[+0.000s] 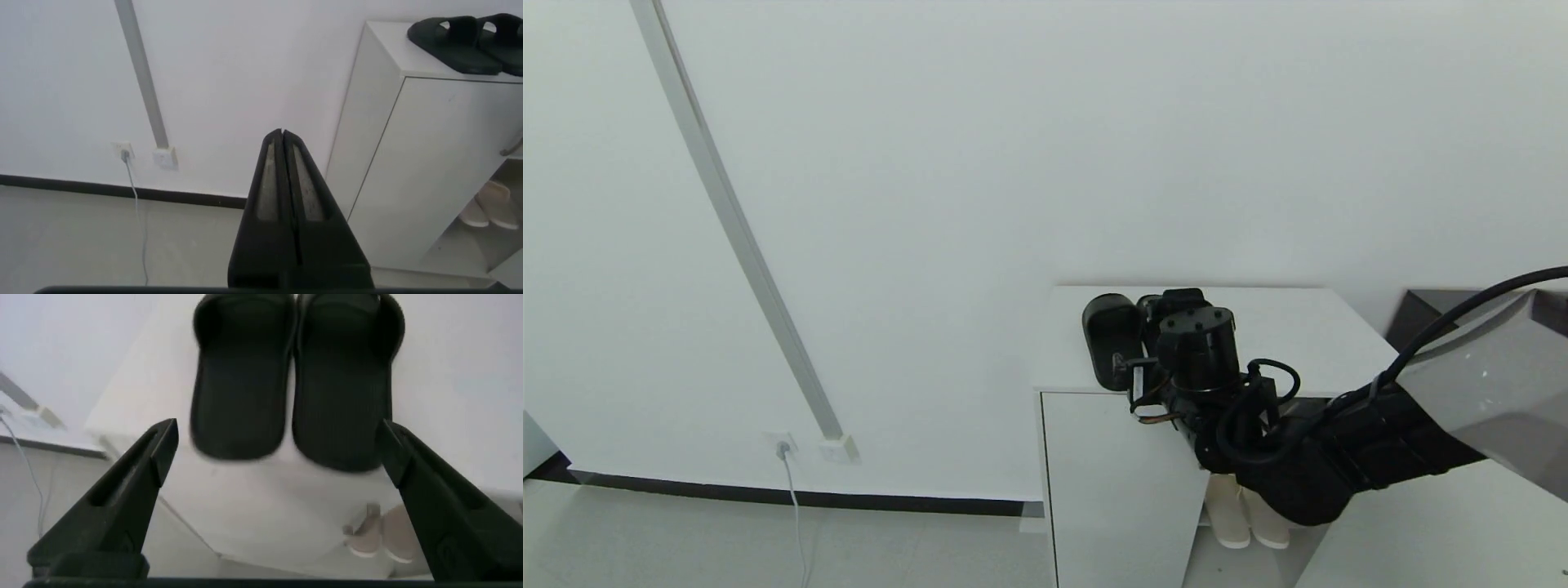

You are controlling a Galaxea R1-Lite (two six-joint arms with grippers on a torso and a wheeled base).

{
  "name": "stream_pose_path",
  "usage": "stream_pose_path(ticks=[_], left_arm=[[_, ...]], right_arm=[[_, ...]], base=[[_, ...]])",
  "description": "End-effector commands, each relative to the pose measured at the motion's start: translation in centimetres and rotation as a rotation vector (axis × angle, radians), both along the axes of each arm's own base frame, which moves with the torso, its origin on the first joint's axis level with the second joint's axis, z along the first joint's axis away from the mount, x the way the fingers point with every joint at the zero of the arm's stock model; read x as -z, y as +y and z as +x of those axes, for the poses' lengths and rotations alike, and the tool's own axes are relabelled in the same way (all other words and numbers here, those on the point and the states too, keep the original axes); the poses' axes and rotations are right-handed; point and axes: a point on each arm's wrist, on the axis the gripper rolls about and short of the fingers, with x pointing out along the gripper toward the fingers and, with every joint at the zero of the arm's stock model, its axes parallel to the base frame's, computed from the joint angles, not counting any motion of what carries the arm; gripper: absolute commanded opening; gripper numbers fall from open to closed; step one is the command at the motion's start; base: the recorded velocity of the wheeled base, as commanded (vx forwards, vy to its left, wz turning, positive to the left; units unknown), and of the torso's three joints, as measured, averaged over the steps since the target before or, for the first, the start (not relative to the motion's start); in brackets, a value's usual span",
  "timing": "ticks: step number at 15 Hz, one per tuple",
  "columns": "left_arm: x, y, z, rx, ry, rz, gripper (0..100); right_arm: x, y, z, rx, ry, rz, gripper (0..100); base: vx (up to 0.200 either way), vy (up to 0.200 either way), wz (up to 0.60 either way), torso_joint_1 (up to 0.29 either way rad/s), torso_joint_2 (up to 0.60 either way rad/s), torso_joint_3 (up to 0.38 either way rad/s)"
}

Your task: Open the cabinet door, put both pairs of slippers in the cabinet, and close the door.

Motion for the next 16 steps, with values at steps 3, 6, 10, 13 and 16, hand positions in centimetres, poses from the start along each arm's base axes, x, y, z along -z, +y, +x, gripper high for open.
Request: stream_pose_path(ticks=[3,6,10,13,16], left_arm=[[0.0,0.0,0.0,0.000,0.001,-0.001,0],[0.0,0.0,0.0,0.000,0.001,-0.001,0],[0.0,0.0,0.0,-0.002,0.001,0.000,0],[0.0,0.0,0.0,-0.002,-0.001,-0.002,0],[0.0,0.0,0.0,-0.002,0.001,-0.002,0]], right_arm=[[2.1,0.0,0.8,0.017,0.033,-0.012,100],[4.3,0.2,1.9,0.033,0.048,-0.009,100],[5.0,0.2,4.0,0.055,0.017,0.012,100],[5.0,0.5,6.2,0.052,-0.017,-0.001,100],[5.3,0.6,7.7,0.045,-0.033,-0.016,100]], base=[[0.200,0.000,0.00,0.006,0.00,0.004],[0.067,0.000,0.00,0.001,0.00,0.001],[0.000,0.000,0.00,0.000,0.00,0.000],[0.000,0.000,0.00,0.000,0.00,0.000],[0.000,0.000,0.00,0.000,0.00,0.000]])
